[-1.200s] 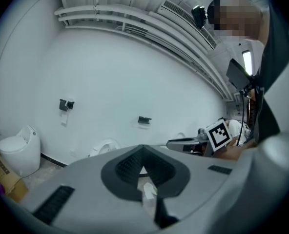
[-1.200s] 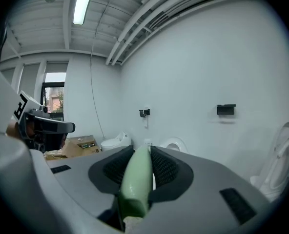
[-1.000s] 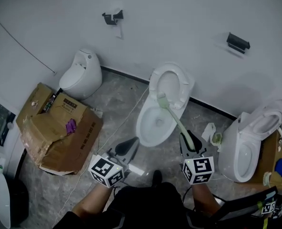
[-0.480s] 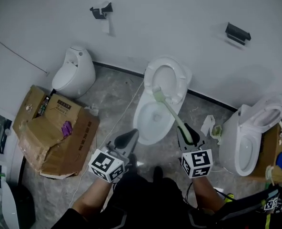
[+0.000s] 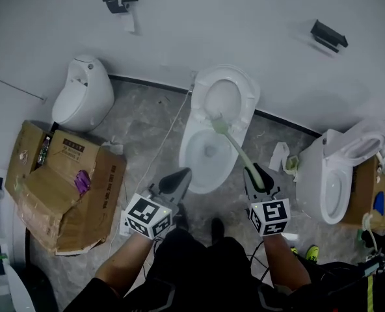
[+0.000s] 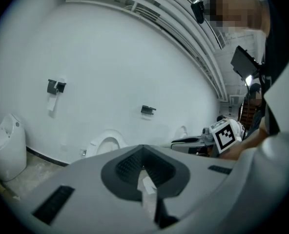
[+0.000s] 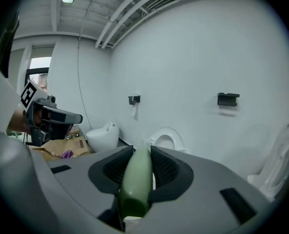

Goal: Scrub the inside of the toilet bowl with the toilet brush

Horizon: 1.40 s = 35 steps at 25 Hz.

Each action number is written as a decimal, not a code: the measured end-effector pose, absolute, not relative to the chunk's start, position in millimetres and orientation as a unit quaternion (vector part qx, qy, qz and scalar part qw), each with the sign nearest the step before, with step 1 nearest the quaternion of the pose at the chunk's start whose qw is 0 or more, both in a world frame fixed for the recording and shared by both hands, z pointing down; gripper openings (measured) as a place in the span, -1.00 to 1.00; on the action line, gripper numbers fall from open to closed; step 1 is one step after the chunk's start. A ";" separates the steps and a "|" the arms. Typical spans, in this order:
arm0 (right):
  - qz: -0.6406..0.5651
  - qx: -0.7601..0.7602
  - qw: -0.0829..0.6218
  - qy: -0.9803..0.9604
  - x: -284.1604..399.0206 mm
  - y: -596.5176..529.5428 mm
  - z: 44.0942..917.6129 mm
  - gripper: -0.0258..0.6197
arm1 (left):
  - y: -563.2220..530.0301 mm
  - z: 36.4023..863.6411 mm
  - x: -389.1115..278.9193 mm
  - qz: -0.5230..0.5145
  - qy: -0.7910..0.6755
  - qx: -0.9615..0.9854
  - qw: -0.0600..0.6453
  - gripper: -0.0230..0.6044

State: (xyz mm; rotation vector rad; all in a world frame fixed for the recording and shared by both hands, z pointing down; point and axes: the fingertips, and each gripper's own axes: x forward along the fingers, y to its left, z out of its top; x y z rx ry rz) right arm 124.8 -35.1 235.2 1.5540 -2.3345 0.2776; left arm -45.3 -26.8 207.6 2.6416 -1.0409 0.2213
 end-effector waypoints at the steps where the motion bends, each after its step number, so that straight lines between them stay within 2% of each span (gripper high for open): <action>1: 0.100 0.547 0.165 -0.814 121.7 -38.5 239.6 -0.56 | -31.7 212.2 -50.8 0.077 -0.358 0.918 0.151 -0.90; 9: 0.110 0.555 0.178 -0.805 97.6 -60.9 278.4 -0.56 | -62.9 246.4 -77.0 0.086 -0.331 0.925 0.167 -0.90; 20: 0.127 0.500 0.207 -0.831 101.4 -84.2 359.4 -0.56 | -91.0 320.3 -62.9 0.091 -0.384 0.894 0.211 -0.90; 35: 0.164 0.461 0.264 -0.831 96.4 -96.3 493.8 -0.56 | -114.7 428.9 -62.2 0.101 -0.417 0.873 0.233 -0.90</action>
